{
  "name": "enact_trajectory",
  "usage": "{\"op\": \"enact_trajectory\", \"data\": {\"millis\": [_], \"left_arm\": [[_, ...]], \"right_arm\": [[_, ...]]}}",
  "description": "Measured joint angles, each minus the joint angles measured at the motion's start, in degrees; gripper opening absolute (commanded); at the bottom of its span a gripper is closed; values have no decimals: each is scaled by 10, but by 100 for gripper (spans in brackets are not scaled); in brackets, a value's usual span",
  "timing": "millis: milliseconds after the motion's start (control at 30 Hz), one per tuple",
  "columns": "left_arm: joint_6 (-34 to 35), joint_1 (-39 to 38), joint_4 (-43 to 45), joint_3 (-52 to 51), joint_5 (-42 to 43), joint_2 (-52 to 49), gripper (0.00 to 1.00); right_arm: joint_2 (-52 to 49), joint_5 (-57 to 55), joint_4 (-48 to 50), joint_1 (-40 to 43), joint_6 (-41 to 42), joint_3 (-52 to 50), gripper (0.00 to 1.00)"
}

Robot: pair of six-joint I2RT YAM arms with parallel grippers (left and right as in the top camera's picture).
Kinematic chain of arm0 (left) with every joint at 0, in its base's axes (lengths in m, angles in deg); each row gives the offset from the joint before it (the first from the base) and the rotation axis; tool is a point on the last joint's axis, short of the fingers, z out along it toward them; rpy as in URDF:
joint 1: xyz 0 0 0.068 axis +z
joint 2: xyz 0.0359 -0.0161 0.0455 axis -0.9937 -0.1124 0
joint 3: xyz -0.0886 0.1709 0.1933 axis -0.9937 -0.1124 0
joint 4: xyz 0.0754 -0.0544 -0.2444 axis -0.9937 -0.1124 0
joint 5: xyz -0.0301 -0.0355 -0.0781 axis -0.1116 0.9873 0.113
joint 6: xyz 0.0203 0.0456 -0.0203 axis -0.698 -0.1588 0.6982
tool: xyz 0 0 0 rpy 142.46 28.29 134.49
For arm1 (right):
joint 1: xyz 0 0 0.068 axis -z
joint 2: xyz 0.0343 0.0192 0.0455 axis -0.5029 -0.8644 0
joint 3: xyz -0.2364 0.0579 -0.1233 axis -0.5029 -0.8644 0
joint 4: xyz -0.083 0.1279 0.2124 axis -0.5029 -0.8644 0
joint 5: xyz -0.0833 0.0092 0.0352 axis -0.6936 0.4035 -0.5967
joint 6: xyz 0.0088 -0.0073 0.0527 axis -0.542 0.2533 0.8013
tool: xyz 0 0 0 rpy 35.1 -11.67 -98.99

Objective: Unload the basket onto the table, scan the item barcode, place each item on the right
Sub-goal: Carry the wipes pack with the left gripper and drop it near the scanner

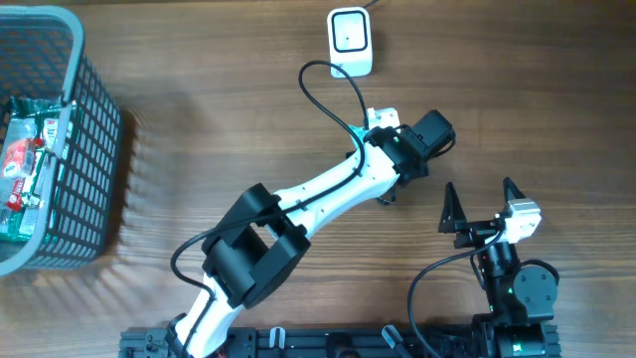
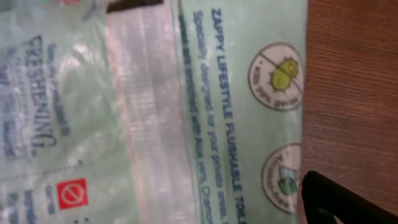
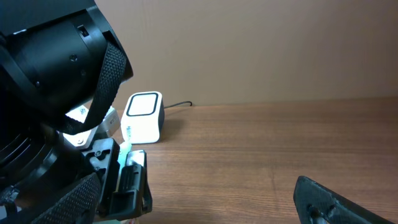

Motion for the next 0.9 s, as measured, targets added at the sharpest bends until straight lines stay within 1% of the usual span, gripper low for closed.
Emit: {"op": "enact_trajectory", "data": {"millis": [100, 200, 300, 433, 467, 500, 567, 700, 767, 900], "left_arm": [[-30, 7, 0, 0, -1, 11, 100], [-92, 25, 0, 12, -1, 49, 100], [-145, 48, 0, 24, -1, 98, 99], [-221, 100, 1, 31, -7, 176, 100], [-252, 134, -3, 32, -21, 207, 100], [-264, 148, -6, 32, -30, 218, 100], [-316, 195, -17, 32, -43, 244, 100], [-449, 354, -21, 32, -69, 313, 100], [-489, 413, -16, 32, -76, 337, 100], [-581, 581, 0, 35, -75, 381, 100]], "right_arm": [[0, 0, 0, 0, 0, 0, 100], [0, 0, 0, 0, 0, 0, 100], [0, 0, 0, 0, 0, 0, 100], [0, 0, 0, 0, 0, 0, 100], [0, 0, 0, 0, 0, 0, 100], [0, 0, 0, 0, 0, 0, 100], [0, 0, 0, 0, 0, 0, 100], [0, 0, 0, 0, 0, 0, 100], [0, 0, 0, 0, 0, 0, 100], [0, 0, 0, 0, 0, 0, 100]]}}
